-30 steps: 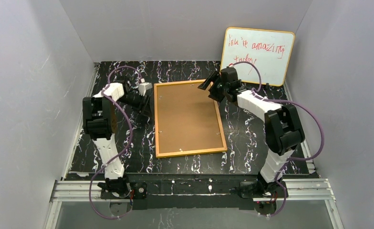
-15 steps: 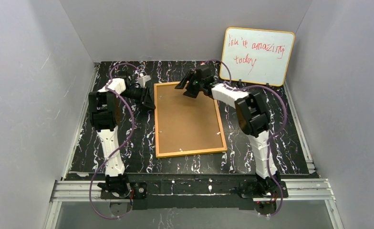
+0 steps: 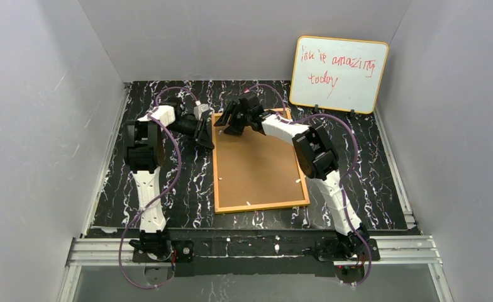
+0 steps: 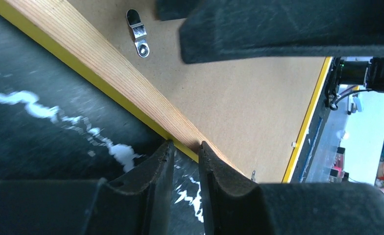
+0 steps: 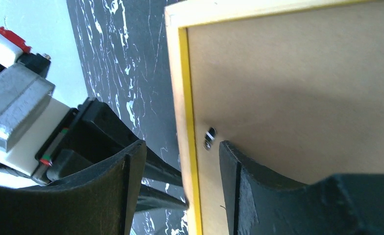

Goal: Put the photo into the frame
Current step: Install the photo frame at the center of the board.

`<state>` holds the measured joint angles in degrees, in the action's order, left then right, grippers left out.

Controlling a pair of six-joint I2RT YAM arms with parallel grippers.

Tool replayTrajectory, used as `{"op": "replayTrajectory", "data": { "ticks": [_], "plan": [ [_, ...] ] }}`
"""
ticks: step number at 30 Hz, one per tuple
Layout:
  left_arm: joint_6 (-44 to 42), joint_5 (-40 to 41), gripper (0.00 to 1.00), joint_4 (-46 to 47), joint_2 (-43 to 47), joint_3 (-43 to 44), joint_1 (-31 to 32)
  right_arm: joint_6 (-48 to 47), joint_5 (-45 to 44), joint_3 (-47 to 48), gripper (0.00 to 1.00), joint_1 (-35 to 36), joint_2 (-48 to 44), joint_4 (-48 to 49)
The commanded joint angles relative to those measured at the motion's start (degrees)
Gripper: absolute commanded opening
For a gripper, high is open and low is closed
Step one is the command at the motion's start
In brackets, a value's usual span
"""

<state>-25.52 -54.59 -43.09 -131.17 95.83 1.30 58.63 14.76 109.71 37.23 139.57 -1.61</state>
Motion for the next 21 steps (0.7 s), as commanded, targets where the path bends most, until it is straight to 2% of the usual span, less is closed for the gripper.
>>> {"op": "replayTrajectory", "data": {
  "ticks": [1,12,21],
  "plan": [
    [-3.06,4.91,0.21,-1.64,-1.38,-3.06,2.83,-0.3,0.05,0.94,0.64,0.25,0.23,-0.34],
    [-3.88,5.63,0.21,-1.65,-0.44,-4.93,2.83,-0.16,0.37,1.05,0.62,0.57,1.24,-0.68],
    [-4.04,6.34,0.21,-1.15,-0.32,-5.48,2.83,0.62,5.87,2.35,0.61,0.74,3.52,1.12]
  ]
}}
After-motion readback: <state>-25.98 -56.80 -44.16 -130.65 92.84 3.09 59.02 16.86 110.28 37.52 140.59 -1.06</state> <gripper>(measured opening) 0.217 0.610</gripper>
